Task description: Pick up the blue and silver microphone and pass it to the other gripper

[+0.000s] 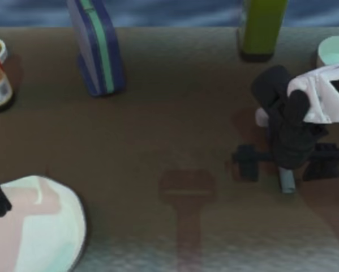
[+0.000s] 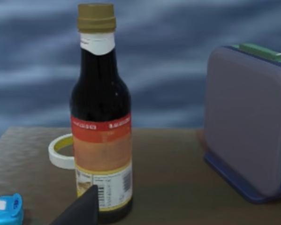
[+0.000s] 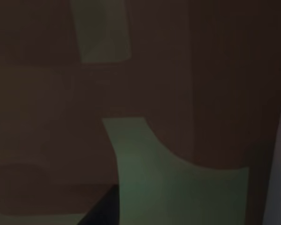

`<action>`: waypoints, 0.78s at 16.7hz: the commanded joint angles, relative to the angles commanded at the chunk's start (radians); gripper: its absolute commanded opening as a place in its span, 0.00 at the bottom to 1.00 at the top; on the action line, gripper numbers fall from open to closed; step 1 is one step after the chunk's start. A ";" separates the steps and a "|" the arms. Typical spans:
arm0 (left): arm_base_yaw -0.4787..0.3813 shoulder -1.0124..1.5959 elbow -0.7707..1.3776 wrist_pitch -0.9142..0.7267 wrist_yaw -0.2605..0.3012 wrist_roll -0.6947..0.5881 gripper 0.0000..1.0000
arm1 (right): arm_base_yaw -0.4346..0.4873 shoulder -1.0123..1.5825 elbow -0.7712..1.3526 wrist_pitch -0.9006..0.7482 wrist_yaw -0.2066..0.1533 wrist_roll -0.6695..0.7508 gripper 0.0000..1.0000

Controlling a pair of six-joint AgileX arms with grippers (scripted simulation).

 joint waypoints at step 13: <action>0.000 0.000 0.000 0.000 0.000 0.000 1.00 | 0.000 0.000 0.000 0.000 0.000 0.000 0.10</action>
